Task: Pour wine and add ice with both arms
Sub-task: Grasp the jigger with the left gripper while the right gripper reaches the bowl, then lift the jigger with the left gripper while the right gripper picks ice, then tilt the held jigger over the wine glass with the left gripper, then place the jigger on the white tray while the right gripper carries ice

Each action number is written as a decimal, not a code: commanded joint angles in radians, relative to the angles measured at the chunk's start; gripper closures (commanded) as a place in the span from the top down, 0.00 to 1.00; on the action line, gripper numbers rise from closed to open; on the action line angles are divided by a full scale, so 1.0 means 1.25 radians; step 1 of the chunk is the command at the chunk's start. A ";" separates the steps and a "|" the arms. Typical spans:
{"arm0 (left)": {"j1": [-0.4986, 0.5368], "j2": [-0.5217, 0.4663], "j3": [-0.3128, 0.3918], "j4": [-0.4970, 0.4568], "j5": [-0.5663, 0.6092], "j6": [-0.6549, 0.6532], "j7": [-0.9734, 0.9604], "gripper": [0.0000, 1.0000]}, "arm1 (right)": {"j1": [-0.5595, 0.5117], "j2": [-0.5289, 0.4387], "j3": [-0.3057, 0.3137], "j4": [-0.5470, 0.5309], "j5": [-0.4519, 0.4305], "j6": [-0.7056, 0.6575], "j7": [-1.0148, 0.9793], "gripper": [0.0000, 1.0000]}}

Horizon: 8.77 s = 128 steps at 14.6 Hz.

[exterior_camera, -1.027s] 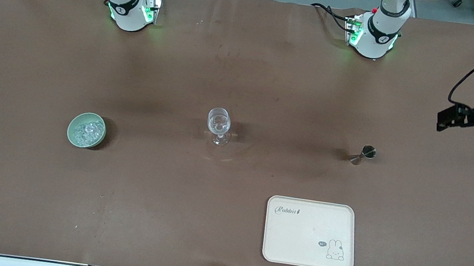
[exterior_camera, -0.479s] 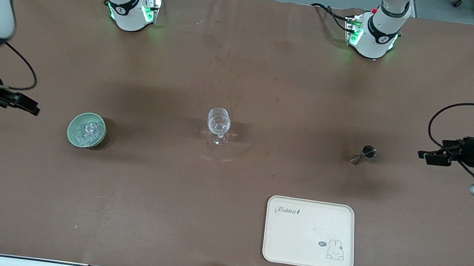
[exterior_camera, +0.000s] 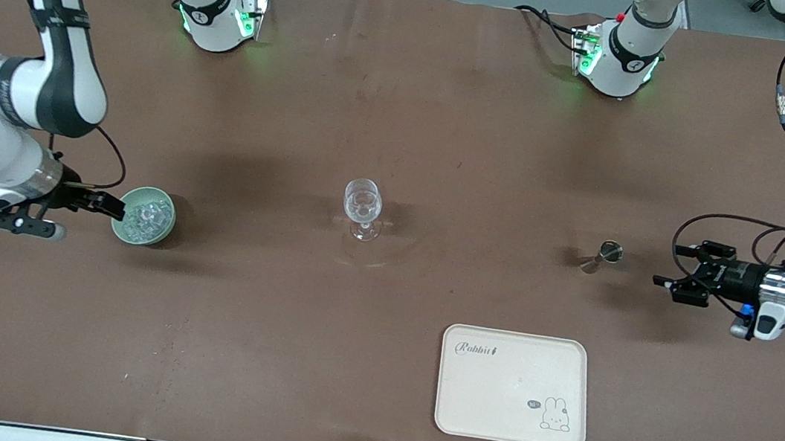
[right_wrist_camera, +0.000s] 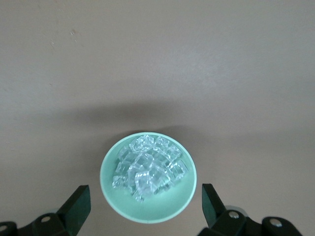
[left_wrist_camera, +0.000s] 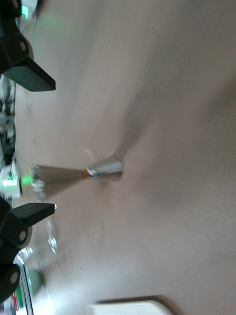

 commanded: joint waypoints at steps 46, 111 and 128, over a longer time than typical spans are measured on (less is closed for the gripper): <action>-0.041 0.017 -0.280 -0.025 -0.193 0.101 -0.319 0.00 | -0.001 0.066 0.017 -0.139 -0.001 0.190 -0.089 0.35; -0.169 0.131 -0.404 0.173 -0.185 0.444 -0.908 0.01 | 0.164 -0.108 0.084 0.541 0.005 -0.665 0.249 0.01; -0.037 0.348 -0.374 0.236 -0.309 0.579 -0.424 0.01 | 0.525 0.173 0.085 0.540 0.018 -0.429 0.680 0.03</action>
